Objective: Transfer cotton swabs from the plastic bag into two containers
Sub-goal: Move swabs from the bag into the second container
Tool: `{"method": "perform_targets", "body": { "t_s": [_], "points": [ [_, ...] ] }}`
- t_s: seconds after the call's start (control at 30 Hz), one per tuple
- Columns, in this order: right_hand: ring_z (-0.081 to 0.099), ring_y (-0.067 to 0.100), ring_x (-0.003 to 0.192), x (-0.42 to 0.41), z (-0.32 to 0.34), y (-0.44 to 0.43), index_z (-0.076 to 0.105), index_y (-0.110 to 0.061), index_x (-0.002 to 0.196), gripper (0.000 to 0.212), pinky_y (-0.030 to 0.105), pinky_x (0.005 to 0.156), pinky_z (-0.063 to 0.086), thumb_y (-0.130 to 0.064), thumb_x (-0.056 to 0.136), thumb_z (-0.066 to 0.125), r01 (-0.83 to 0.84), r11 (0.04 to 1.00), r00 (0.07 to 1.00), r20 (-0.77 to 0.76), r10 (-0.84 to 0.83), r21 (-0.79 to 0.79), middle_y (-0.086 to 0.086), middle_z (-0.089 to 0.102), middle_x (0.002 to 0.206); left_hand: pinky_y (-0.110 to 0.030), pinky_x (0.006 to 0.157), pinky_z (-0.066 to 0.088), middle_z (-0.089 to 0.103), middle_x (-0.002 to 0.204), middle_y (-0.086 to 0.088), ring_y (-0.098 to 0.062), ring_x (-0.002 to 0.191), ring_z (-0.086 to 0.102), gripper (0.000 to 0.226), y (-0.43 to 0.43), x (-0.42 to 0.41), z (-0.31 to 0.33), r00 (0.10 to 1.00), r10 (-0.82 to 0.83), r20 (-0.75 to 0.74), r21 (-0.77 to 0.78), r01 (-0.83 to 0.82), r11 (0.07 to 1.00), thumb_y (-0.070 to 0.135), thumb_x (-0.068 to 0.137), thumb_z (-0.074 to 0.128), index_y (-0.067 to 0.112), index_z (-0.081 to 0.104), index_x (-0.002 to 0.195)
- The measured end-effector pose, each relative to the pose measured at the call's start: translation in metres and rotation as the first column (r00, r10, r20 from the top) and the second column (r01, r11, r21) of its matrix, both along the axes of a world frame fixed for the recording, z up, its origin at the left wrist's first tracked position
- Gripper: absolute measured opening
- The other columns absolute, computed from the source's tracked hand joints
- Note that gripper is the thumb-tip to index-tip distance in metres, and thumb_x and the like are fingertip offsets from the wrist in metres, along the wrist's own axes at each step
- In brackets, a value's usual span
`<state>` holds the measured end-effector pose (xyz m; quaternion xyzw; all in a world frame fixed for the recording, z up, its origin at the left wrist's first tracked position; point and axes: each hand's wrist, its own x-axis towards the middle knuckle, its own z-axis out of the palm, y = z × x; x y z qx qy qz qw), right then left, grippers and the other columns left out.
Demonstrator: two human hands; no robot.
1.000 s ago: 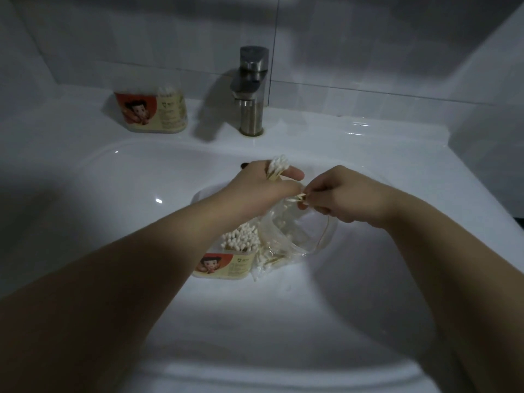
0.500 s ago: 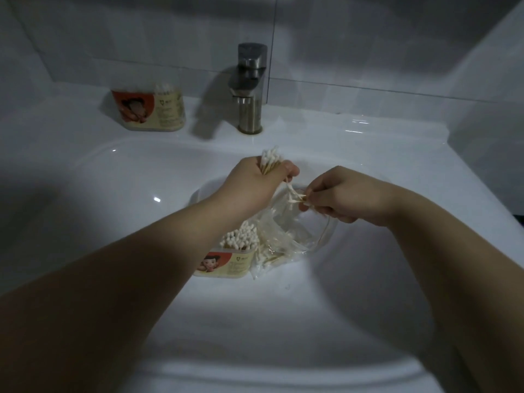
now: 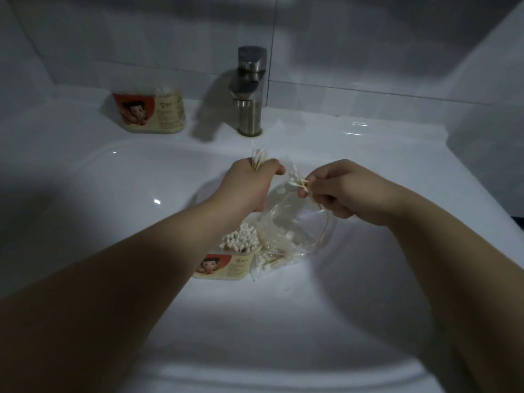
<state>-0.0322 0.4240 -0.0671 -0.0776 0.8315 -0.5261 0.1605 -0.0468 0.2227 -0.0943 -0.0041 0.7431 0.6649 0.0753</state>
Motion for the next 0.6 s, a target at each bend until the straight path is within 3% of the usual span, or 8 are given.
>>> {"method": "perform_targets", "body": {
  "t_s": [0.13, 0.2, 0.27, 0.33, 0.47, 0.6],
  "points": [
    [0.025, 0.012, 0.046, 0.0, 0.001, -0.005, 0.07, -0.006, 0.086, 0.028, 0.021, 0.045, 0.017, 0.0, 0.098, 0.045, 0.038, 0.981, 0.999, -0.018, -0.042, -0.191, 0.001, 0.043, 0.055, -0.024, 0.044, 0.022, 0.027, 0.052, 0.01, -0.009, 0.043, 0.024, 0.04, 0.001, 0.002, 0.003, 0.995, -0.086, 0.054, 0.235, 0.071, 0.969, 0.055, 0.098, 0.059, 0.017, 0.058, 0.084],
    [0.025, 0.012, 0.046, 0.001, 0.001, -0.01, 0.067, -0.008, 0.082, 0.029, 0.022, 0.044, 0.018, -0.001, 0.1, 0.044, 0.04, 0.972, 0.999, -0.018, -0.045, -0.233, 0.001, 0.044, 0.057, -0.025, 0.044, 0.021, 0.024, 0.055, 0.01, -0.01, 0.045, 0.023, 0.045, 0.002, 0.004, 0.002, 0.987, -0.156, 0.038, 0.237, 0.143, 0.961, 0.062, 0.088, 0.067, 0.017, 0.064, 0.083],
    [0.026, 0.012, 0.048, 0.003, 0.0, -0.016, 0.063, -0.011, 0.076, 0.032, 0.022, 0.044, 0.019, -0.004, 0.102, 0.046, 0.049, 0.963, 0.998, -0.019, -0.056, -0.265, 0.001, 0.044, 0.059, -0.024, 0.044, 0.023, 0.027, 0.053, 0.01, -0.01, 0.044, 0.025, 0.045, 0.006, 0.007, 0.0, 0.983, -0.184, 0.001, 0.17, 0.181, 0.969, 0.061, 0.079, 0.072, 0.017, 0.068, 0.087],
    [0.031, 0.013, 0.051, 0.004, -0.001, -0.023, 0.062, -0.004, 0.082, 0.024, 0.023, 0.043, 0.023, -0.005, 0.102, 0.048, 0.066, 0.957, 0.996, -0.044, -0.082, -0.284, 0.004, 0.047, 0.063, -0.022, 0.042, 0.029, 0.035, 0.046, 0.015, -0.007, 0.038, 0.032, 0.039, 0.01, 0.009, -0.002, 0.99, -0.141, -0.025, 0.115, 0.143, 0.983, 0.058, 0.078, 0.072, 0.019, 0.066, 0.077],
    [0.042, 0.014, 0.053, 0.005, -0.005, -0.034, 0.064, -0.001, 0.078, 0.031, 0.024, 0.044, 0.034, -0.017, 0.103, 0.056, 0.105, 0.953, 0.977, -0.15, -0.152, -0.283, 0.011, 0.055, 0.07, -0.022, 0.043, 0.028, 0.04, 0.046, 0.013, -0.007, 0.037, 0.033, 0.038, 0.013, 0.007, -0.005, 1.0, -0.009, -0.015, 0.216, 0.012, 0.976, 0.047, 0.09, 0.072, 0.024, 0.059, 0.063],
    [0.048, 0.014, 0.052, 0.005, -0.008, -0.038, 0.07, -0.006, 0.077, 0.03, 0.025, 0.045, 0.04, -0.019, 0.102, 0.059, 0.144, 0.948, 0.968, -0.157, -0.194, -0.284, 0.007, 0.066, 0.071, -0.022, 0.044, 0.03, 0.044, 0.046, 0.014, -0.005, 0.038, 0.035, 0.027, 0.013, 0.007, -0.004, 1.0, 0.025, -0.018, 0.236, -0.02, 0.972, 0.041, 0.097, 0.069, 0.015, 0.069, 0.088]
  ]
}}
